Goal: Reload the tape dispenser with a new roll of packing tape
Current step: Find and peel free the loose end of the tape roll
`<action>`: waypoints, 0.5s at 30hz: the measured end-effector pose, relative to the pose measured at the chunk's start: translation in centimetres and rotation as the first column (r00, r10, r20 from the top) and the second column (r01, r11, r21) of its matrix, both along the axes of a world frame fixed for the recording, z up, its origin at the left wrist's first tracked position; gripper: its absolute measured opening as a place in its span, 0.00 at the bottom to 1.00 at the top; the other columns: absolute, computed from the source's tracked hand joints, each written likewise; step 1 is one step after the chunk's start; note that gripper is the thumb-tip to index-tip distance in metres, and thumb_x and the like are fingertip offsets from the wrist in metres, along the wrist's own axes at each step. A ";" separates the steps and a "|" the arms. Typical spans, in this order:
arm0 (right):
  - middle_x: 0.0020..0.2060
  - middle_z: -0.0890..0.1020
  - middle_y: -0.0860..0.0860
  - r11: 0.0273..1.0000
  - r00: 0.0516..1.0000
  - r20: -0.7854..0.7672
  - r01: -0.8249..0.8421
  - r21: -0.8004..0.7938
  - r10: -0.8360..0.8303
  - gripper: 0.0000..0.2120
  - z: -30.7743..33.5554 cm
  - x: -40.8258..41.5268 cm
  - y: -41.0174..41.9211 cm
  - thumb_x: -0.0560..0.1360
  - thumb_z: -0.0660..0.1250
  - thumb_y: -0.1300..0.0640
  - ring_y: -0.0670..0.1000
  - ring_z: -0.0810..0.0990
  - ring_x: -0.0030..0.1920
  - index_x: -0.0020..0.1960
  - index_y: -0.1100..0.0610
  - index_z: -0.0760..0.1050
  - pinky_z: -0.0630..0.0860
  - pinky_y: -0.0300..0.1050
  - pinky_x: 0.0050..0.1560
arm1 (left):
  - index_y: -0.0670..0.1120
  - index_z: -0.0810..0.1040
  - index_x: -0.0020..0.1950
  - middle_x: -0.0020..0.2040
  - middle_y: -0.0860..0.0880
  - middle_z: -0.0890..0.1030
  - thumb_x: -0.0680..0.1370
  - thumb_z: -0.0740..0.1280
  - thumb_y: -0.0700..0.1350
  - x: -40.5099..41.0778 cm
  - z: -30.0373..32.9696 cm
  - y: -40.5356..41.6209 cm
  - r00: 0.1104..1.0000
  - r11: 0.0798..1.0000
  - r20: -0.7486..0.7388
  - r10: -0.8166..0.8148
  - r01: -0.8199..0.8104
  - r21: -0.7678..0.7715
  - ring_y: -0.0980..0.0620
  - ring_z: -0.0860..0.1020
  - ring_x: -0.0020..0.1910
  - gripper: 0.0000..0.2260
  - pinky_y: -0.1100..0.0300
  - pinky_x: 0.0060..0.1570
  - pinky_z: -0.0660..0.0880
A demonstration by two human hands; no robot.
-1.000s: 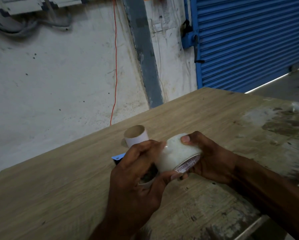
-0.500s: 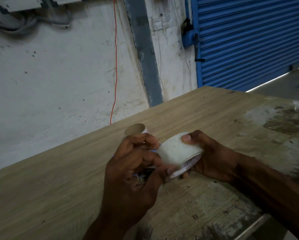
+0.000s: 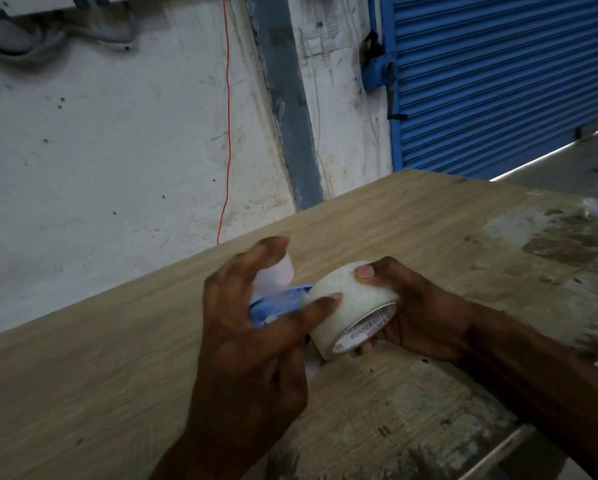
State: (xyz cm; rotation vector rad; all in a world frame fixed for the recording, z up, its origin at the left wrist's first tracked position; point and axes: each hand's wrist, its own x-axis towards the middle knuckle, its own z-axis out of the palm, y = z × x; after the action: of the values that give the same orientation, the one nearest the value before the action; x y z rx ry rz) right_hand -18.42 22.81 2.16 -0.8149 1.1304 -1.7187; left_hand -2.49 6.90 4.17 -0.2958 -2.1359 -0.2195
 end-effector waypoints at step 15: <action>0.57 0.82 0.64 1.000 1.000 0.007 0.010 0.002 -0.010 0.31 -0.1 -0.1 0.0 0.70 0.72 0.40 0.57 0.81 0.48 0.66 0.58 0.79 0.76 0.50 0.40 | 0.51 0.83 0.62 0.66 0.40 0.77 0.73 0.77 0.50 -0.6 -1.8 0.4 0.998 0.999 -0.057 0.009 -0.007 0.043 0.46 0.71 0.69 0.17 0.43 0.60 0.75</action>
State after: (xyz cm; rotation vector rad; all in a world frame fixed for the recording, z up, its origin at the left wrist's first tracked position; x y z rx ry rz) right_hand -18.53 22.84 2.05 -0.8028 1.1323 -1.7272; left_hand -3.13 7.35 2.40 -0.2651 -2.0724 -0.2491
